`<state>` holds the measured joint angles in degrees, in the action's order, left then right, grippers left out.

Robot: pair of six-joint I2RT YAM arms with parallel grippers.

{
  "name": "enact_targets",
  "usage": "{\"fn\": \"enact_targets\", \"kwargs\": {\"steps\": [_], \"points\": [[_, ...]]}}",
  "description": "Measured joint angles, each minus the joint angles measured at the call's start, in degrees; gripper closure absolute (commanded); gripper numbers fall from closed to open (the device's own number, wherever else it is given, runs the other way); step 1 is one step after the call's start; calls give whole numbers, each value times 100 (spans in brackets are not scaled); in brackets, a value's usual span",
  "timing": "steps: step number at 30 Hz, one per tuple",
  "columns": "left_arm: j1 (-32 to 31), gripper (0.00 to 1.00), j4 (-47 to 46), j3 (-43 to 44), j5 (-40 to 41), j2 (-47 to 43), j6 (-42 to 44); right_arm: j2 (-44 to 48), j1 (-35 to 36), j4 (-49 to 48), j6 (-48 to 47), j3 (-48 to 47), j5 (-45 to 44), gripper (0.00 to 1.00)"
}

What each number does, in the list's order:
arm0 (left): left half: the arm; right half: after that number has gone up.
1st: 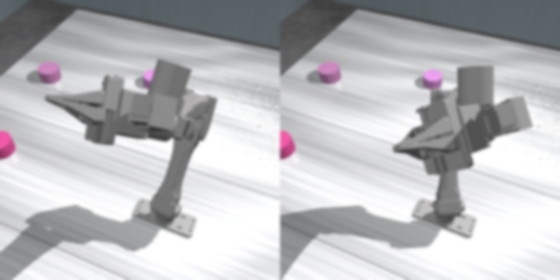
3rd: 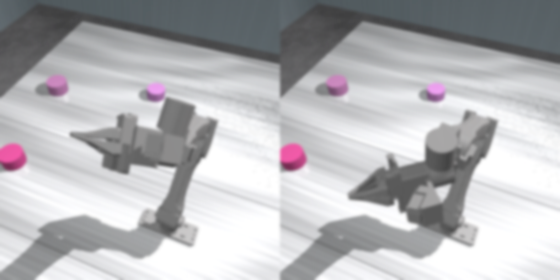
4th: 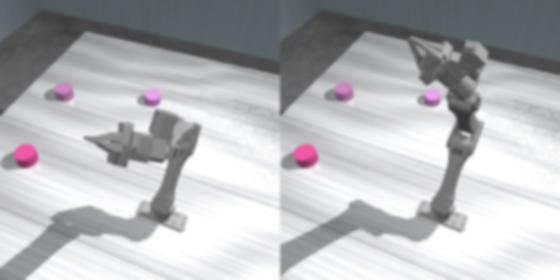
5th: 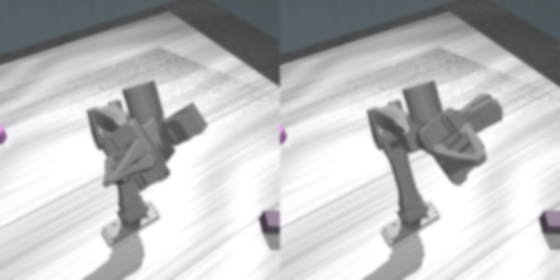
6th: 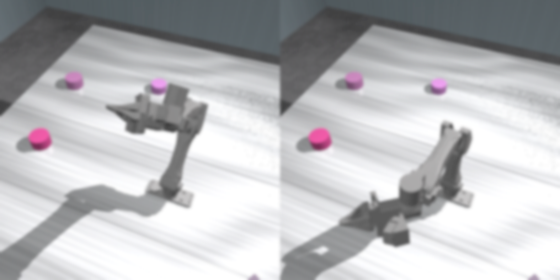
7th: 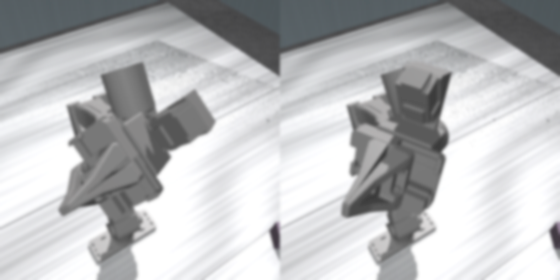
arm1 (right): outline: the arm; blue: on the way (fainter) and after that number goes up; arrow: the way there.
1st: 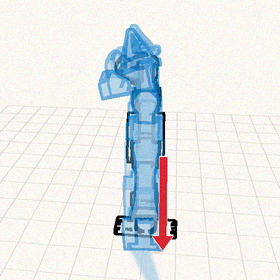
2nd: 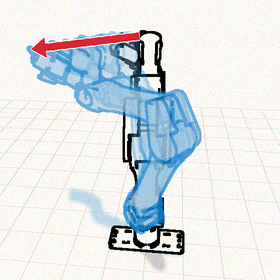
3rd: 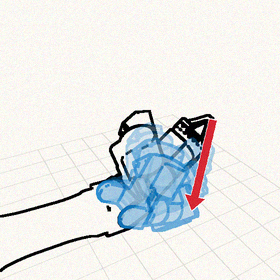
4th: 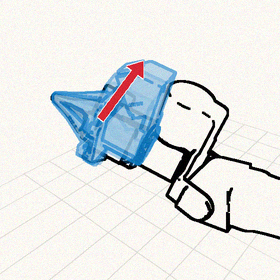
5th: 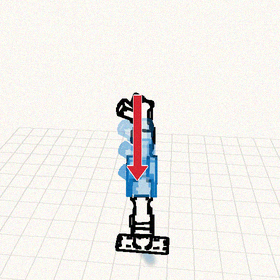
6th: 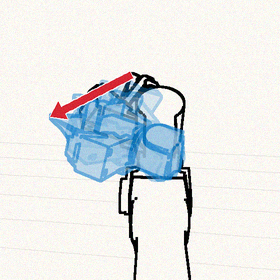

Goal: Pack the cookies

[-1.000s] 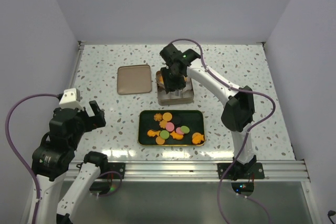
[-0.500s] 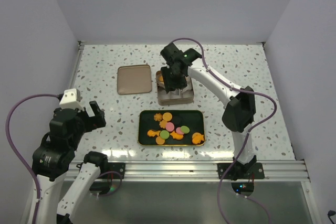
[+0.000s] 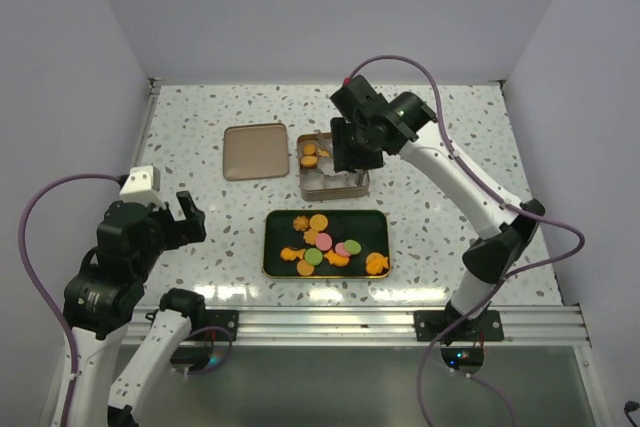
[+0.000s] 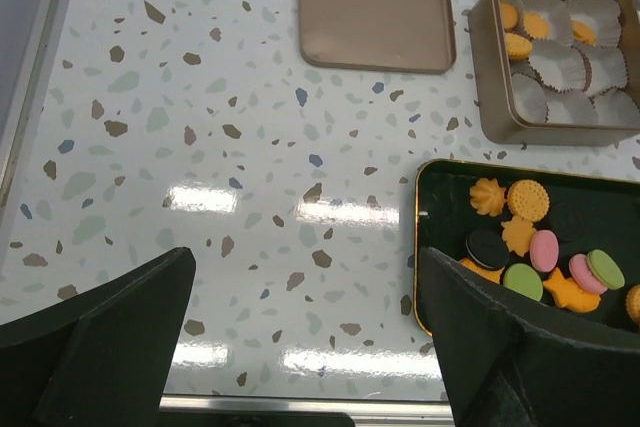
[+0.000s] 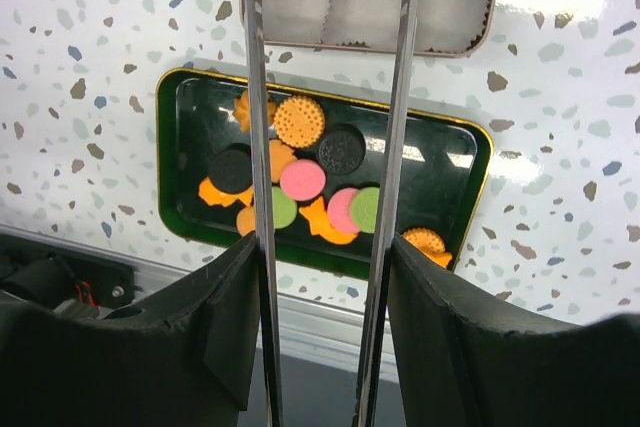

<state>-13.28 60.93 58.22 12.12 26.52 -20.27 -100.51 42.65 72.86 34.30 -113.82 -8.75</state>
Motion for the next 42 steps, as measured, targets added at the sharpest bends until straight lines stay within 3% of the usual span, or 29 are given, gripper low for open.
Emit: {"fn": "enact_targets", "kwargs": {"steps": [6, 18, 32, 42], "points": [[-48, 0, -55, -59, -74, 146, 35, 675, 529, 249, 544, 616, -293, 48], [-68, 0, -306, -306, -22, 26, 42, 1770, 1445, -186, 1167, 2986, -63, 48], [-68, 0, -409, -339, 20, -245, 44, 1484, 1445, -955, 870, 3145, -7, 48], [-107, 0, -442, -376, 107, -251, 44, 1226, 1445, -953, 813, 3202, -55, 47]]}}
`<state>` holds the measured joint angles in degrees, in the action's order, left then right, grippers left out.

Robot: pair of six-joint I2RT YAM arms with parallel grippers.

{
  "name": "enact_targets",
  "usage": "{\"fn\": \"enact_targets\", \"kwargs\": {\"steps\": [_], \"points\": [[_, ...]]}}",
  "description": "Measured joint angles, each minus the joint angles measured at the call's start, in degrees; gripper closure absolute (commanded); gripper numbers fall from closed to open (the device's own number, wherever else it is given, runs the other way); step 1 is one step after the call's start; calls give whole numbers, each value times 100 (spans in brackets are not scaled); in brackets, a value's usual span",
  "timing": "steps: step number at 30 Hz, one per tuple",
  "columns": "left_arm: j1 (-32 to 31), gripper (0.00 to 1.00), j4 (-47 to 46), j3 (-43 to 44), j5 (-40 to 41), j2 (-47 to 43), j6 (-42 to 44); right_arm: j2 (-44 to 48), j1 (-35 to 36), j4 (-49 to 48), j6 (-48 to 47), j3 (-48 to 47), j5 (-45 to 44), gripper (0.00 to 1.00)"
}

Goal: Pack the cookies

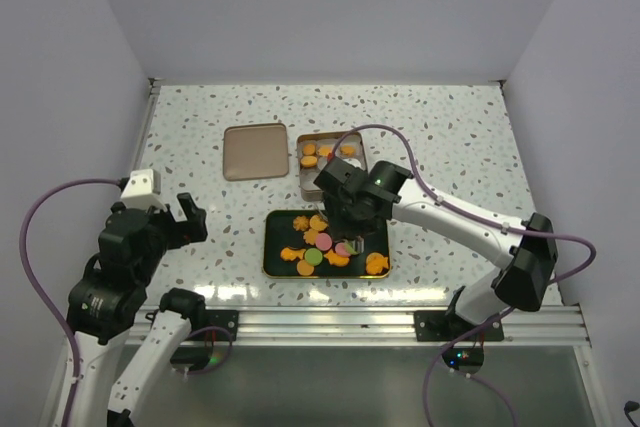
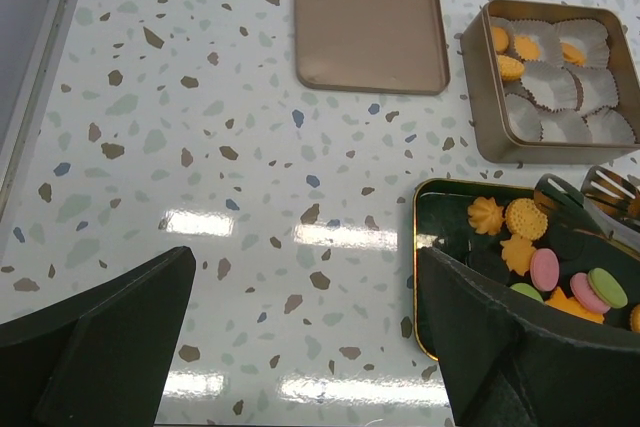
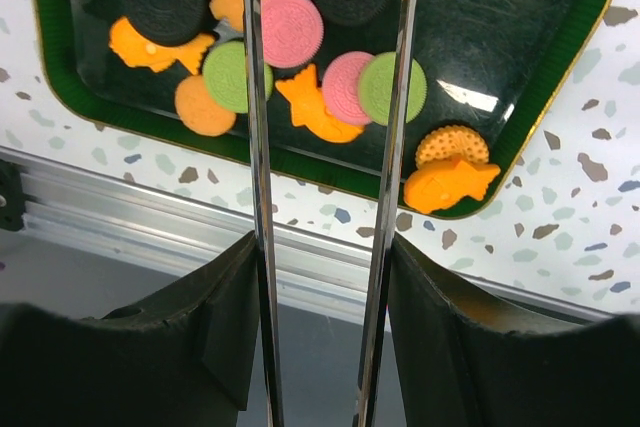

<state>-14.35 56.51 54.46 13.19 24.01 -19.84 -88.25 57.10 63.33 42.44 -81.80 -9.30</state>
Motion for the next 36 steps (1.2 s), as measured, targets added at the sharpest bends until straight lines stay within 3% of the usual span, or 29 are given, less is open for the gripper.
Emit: {"fn": "enact_targets", "kwargs": {"steps": [13, 36], "points": [[-192, 0, -35, -85, 166, -179, -7, 616, 39, 232, 20, 800, -13, 47], [-197, 0, -37, -94, 205, -160, -7, 527, 431, 138, 50, 881, -22, 48]]}}
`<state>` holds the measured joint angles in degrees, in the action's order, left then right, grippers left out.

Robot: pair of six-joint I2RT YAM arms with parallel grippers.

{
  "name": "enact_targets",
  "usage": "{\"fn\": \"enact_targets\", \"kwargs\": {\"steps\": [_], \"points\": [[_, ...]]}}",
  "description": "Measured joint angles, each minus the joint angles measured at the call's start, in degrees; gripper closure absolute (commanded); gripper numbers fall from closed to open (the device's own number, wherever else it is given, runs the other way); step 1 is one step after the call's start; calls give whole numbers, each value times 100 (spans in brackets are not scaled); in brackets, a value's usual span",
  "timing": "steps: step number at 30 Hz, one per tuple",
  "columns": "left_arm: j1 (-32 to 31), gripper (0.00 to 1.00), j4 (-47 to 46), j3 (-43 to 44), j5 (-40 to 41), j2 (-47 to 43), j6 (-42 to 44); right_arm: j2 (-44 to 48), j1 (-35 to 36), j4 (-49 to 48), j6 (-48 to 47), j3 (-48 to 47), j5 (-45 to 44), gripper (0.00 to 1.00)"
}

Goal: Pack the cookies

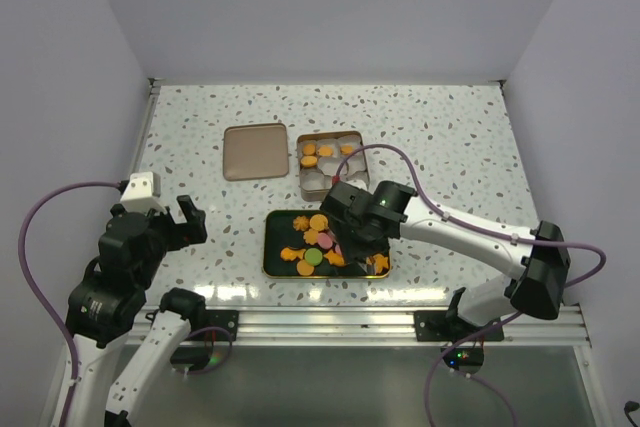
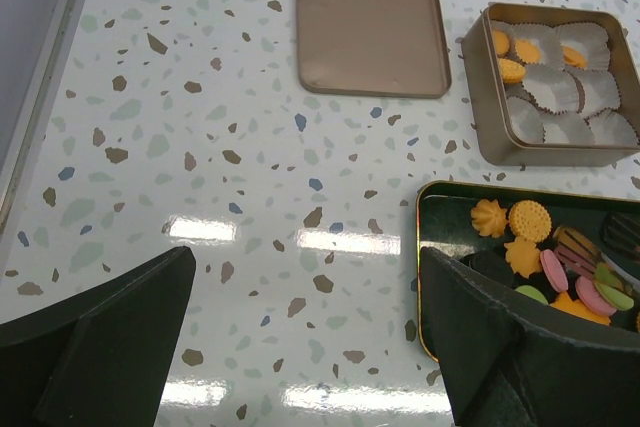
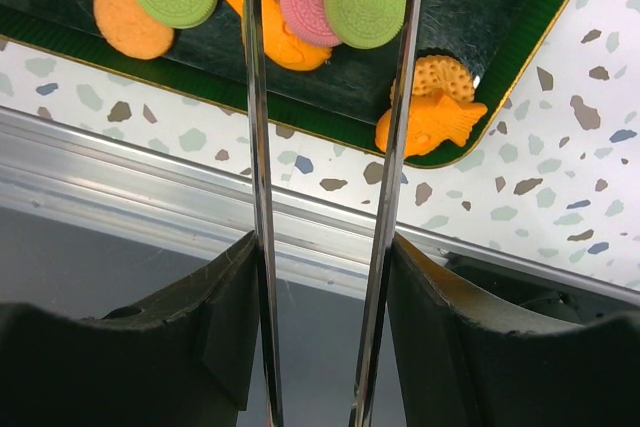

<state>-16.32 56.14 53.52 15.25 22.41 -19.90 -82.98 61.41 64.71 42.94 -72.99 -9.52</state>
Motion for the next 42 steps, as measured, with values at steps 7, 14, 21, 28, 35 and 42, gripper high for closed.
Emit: {"fn": "enact_targets", "kwargs": {"steps": [7, 14, 21, 28, 35, 42], "points": [[0, 0, 0, 0, 0, -2, 0, 26, 7, 133, 57, 254, -131, 48], [0, 0, 0, 0, 0, -7, 0, 46, 7, 120, 70, 350, -127, 54], [0, 0, -2, 0, 0, -28, 0, -9, 9, 96, 55, 317, -129, 63], [-31, 0, -9, -4, 2, -74, 0, -271, 7, 435, -63, -485, -343, 65], [-109, 0, -52, -90, 7, -164, -2, -579, -201, 826, -363, -2111, -758, 64], [-151, 0, -83, -94, 24, -203, -2, -1294, -999, 909, -911, -2959, -772, 65]]}}
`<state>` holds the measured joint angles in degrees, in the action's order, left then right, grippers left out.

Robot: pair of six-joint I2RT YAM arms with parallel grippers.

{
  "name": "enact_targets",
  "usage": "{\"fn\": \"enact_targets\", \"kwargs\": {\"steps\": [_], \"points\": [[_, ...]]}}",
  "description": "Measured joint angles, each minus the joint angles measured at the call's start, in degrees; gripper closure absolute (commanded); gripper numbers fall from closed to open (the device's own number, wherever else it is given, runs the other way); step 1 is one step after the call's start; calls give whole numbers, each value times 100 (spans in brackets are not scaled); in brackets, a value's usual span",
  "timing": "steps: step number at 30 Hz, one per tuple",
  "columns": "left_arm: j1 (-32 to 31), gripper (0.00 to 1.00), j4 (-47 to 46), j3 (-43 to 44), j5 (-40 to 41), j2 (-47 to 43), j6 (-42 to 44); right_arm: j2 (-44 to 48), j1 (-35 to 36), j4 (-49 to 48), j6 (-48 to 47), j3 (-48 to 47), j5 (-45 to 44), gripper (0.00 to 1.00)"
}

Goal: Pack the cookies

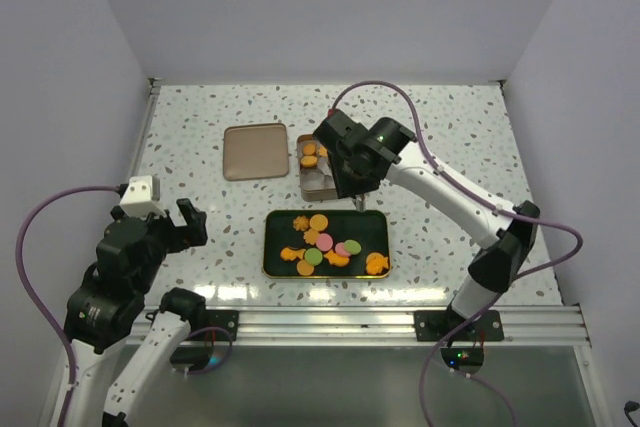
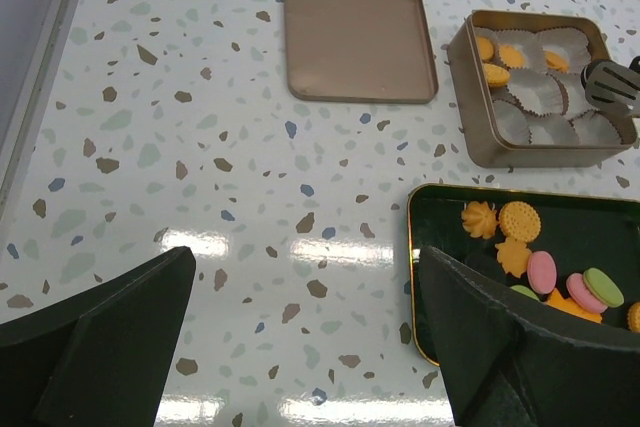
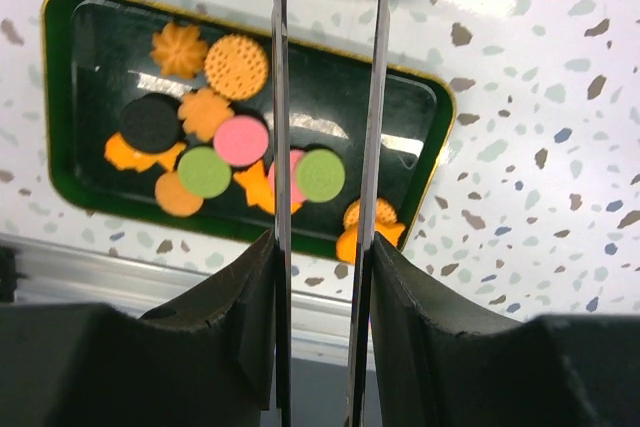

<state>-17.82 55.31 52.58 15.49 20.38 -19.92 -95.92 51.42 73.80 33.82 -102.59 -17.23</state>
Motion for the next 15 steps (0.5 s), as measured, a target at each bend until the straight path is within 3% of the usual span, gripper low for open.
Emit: {"fn": "enact_targets", "kwargs": {"steps": [15], "points": [[-57, 0, -44, 0, -50, -238, 2, -1547, -831, -125, -752, -988, 350, 64]]}}
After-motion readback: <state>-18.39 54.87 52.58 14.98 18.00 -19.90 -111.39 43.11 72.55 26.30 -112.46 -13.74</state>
